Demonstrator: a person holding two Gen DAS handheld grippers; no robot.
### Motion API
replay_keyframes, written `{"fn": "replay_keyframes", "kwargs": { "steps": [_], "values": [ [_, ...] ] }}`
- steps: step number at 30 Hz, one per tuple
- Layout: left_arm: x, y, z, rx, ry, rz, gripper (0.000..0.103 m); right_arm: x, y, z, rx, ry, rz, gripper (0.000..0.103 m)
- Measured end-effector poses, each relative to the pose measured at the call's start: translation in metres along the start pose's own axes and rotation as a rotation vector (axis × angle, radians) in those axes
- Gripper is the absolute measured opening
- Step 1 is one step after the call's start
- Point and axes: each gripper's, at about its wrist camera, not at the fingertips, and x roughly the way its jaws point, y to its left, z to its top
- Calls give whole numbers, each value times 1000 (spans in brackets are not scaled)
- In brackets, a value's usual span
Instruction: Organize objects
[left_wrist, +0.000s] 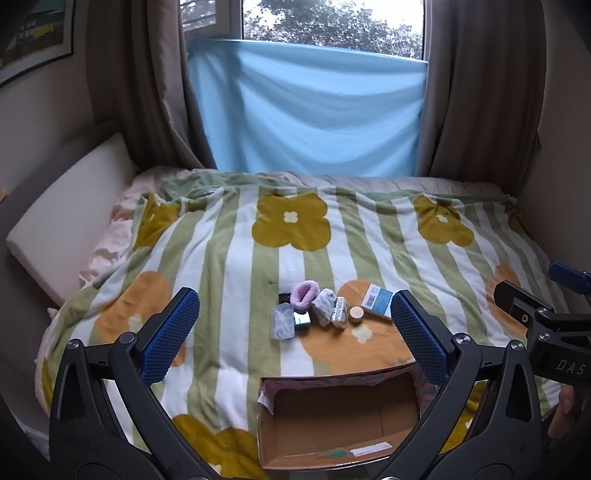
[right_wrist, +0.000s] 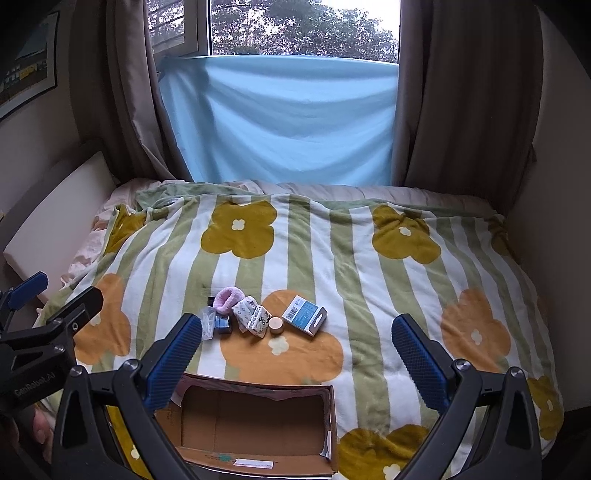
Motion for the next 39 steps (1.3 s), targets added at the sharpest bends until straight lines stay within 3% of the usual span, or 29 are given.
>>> {"fn": "replay_keyframes", "kwargs": {
  "steps": [39],
  "values": [
    [-16, 3, -1, -18, -5, -17, 103, -13, 2, 1, -5, -18, 10, 102]
  ]
}}
